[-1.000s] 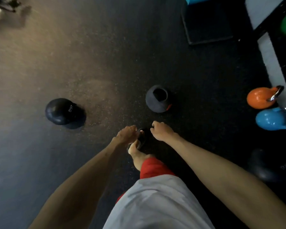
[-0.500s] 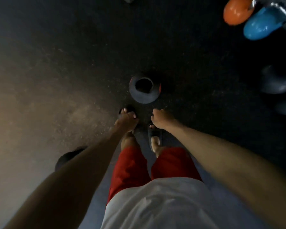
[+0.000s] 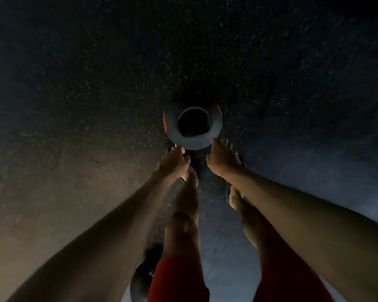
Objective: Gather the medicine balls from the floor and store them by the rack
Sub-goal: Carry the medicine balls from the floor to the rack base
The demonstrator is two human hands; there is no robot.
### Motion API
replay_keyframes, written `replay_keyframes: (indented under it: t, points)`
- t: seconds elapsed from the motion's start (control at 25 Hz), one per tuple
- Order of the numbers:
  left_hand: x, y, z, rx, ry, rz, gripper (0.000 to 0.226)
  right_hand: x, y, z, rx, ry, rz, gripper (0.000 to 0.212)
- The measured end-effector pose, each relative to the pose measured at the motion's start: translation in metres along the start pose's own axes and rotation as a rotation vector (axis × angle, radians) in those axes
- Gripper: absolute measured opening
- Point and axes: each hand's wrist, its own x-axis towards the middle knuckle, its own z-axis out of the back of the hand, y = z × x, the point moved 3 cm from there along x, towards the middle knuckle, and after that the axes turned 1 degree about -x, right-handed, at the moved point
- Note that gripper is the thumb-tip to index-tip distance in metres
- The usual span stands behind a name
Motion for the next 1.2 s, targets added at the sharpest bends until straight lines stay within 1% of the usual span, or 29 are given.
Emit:
replay_keyframes:
  t: [0.08, 0.16, 0.2, 0.24, 0.32, 0.36, 0.4, 0.44, 0.52, 0.6, 0.64, 0.72, 0.76, 0.8, 0.84, 0.96, 1.0, 1.08, 1.12, 1.2]
  points:
    - [0.044, 0.019, 0.003, 0.052, 0.003, -0.034, 0.039, 0.039, 0.012, -0.026, 0.084, -0.019, -0.065, 0.071]
    - [0.084, 0.036, 0.004, 0.048, 0.010, -0.029, 0.042, 0.072, 0.017, -0.048, 0.218, -0.037, -0.158, 0.085]
    - [0.101, 0.044, 0.007, -0.005, 0.000, -0.001, 0.044, 0.085, 0.017, -0.056, 0.276, -0.055, -0.194, 0.092]
    - [0.117, 0.050, 0.009, -0.106, -0.034, 0.032, 0.046, 0.094, 0.016, -0.063, 0.313, -0.075, -0.216, 0.099]
    - [0.151, 0.063, 0.015, -0.405, -0.131, 0.121, 0.047, 0.116, 0.016, -0.075, 0.355, -0.121, -0.219, 0.109]
    - [0.164, 0.067, 0.015, -0.532, -0.146, 0.179, 0.048, 0.125, 0.016, -0.079, 0.378, -0.142, -0.212, 0.110]
    - [0.174, 0.067, 0.015, -0.615, -0.122, 0.224, 0.051, 0.132, 0.016, -0.082, 0.399, -0.164, -0.207, 0.108]
    - [0.180, 0.065, 0.013, -0.649, -0.070, 0.251, 0.054, 0.138, 0.016, -0.083, 0.420, -0.186, -0.208, 0.105]
    - [0.187, 0.061, 0.006, -0.658, -0.002, 0.227, 0.057, 0.146, 0.016, -0.080, 0.480, -0.208, -0.241, 0.095]
    - [0.188, 0.058, 0.002, -0.613, -0.017, 0.123, 0.063, 0.154, 0.012, -0.069, 0.530, -0.196, -0.286, 0.087]
    - [0.187, 0.055, 0.002, -0.560, -0.018, 0.020, 0.070, 0.158, 0.009, -0.062, 0.544, -0.185, -0.305, 0.084]
    - [0.191, 0.052, 0.000, -0.559, 0.022, -0.208, 0.095, 0.167, 0.000, -0.045, 0.560, -0.149, -0.331, 0.081]
    - [0.197, 0.054, -0.005, -0.551, 0.083, -0.280, 0.109, 0.171, -0.004, -0.036, 0.558, -0.136, -0.337, 0.080]
    - [0.203, 0.055, -0.011, -0.521, 0.103, -0.345, 0.119, 0.175, -0.007, -0.030, 0.554, -0.124, -0.340, 0.079]
    - [0.204, 0.053, -0.011, -0.455, 0.090, -0.368, 0.124, 0.180, -0.009, -0.022, 0.561, -0.112, -0.345, 0.077]
    - [0.199, 0.034, 0.000, -0.073, -0.112, -0.298, 0.130, 0.206, -0.022, 0.012, 0.545, -0.075, -0.333, 0.071]
    - [0.200, 0.024, 0.004, -0.024, -0.161, -0.298, 0.132, 0.217, -0.030, 0.028, 0.528, -0.047, -0.315, 0.070]
    - [0.208, -0.004, 0.014, -0.014, -0.217, -0.304, 0.132, 0.238, -0.051, 0.063, 0.517, 0.008, -0.295, 0.069]
    - [0.218, -0.021, 0.018, -0.008, -0.243, -0.316, 0.132, 0.246, -0.058, 0.078, 0.512, 0.009, -0.278, 0.067]
    - [0.233, -0.057, 0.031, -0.009, -0.281, -0.342, 0.130, 0.257, -0.062, 0.096, 0.530, -0.089, -0.223, 0.065]
